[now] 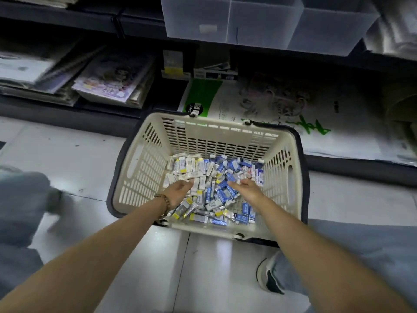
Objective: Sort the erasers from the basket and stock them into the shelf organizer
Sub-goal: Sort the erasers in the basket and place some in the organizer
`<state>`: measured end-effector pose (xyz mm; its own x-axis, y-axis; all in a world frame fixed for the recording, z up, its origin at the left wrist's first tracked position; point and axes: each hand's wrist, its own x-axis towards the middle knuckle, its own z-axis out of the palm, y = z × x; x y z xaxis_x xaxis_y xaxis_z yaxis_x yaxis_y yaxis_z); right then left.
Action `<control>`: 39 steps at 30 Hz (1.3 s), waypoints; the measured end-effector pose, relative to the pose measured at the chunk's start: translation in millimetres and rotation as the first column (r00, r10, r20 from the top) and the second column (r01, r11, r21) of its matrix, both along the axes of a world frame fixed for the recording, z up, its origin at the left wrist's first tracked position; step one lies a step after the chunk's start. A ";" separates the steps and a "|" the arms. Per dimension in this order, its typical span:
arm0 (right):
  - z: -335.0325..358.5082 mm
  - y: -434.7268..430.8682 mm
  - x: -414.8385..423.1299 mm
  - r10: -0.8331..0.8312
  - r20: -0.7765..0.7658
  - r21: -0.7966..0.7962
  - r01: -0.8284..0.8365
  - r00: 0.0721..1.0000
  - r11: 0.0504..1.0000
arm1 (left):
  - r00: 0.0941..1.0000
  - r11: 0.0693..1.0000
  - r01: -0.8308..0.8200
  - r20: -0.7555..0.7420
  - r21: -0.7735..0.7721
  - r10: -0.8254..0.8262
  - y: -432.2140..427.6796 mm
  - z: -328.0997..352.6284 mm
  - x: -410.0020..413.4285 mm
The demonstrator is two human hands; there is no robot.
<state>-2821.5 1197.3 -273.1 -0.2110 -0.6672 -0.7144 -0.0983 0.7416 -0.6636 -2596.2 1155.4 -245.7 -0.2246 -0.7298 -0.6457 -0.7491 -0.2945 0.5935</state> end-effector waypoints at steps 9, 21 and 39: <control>-32.6 6.8 -8.3 0.032 -0.065 0.030 -0.030 0.997 0.999 | 0.997 0.983 0.043 -0.064 0.178 -0.032 -20.3 -39.1 -34.0; -84.1 -19.1 -19.1 0.044 -0.163 0.171 -0.016 0.986 0.985 | 0.946 0.985 0.122 0.287 0.121 -0.152 -44.4 -89.6 -70.1; -76.6 -4.3 -15.5 -0.135 -0.087 0.109 0.144 0.987 0.984 | 0.877 0.819 -0.251 -0.238 0.516 0.418 -48.2 -64.9 -51.3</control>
<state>-2837.0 1193.1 -349.6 -0.3551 -0.5421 -0.7616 -0.0373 0.8222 -0.5679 -2647.5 1107.1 -310.7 -0.2788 -0.4382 -0.8546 -0.3392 -0.7876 0.5145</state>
